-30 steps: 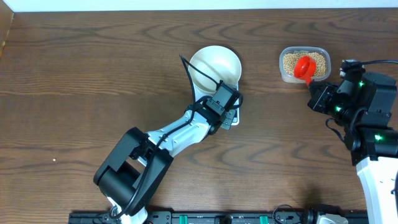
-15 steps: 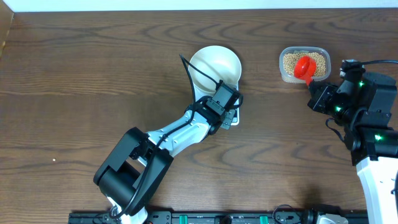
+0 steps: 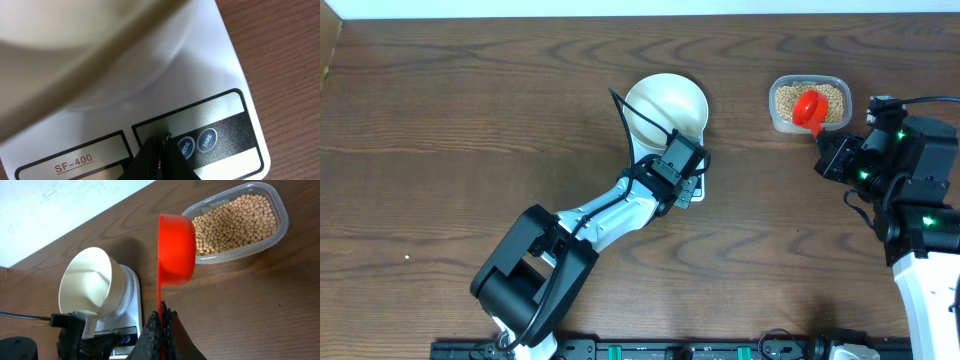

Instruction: Scoop item into bowl and weigh 50g on scale

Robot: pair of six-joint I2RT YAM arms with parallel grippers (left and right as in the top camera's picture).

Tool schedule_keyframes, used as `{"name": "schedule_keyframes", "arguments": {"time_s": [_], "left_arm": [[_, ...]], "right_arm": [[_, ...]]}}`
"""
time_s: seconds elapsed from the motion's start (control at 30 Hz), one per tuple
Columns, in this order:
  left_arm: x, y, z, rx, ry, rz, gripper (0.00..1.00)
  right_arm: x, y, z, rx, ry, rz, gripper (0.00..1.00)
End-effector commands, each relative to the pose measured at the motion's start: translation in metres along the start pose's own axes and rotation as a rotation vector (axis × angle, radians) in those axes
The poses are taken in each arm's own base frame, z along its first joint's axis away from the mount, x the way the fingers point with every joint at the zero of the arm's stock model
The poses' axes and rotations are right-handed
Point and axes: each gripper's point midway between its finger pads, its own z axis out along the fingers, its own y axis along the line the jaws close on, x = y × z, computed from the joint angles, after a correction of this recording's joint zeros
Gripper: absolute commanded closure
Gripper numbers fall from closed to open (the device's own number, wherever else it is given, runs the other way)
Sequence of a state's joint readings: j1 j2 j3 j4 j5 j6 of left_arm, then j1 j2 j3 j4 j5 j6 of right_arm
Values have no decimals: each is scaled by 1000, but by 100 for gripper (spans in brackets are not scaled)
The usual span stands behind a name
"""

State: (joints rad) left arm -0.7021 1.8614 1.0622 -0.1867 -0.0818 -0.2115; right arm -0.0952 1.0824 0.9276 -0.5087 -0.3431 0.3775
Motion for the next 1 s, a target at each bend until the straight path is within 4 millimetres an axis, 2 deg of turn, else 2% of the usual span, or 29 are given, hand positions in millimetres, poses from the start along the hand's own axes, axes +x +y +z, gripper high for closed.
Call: {"name": "schedule_keyframes", "arguments": {"time_s": [0.0, 0.43, 0.87, 0.97], "left_arm": [[14, 6, 6, -28, 39, 16, 93], [33, 6, 19, -43, 105, 33, 93], [37, 8, 18, -52, 118, 35, 93], [35, 14, 18, -83, 109, 37, 93]], "right_arm": [[-6, 0, -3, 4, -16, -17, 99], [-5, 0, -3, 6, -11, -15, 99], [-5, 0, -3, 6, -10, -15, 99], [-5, 0, -3, 6, -10, -15, 99]]}}
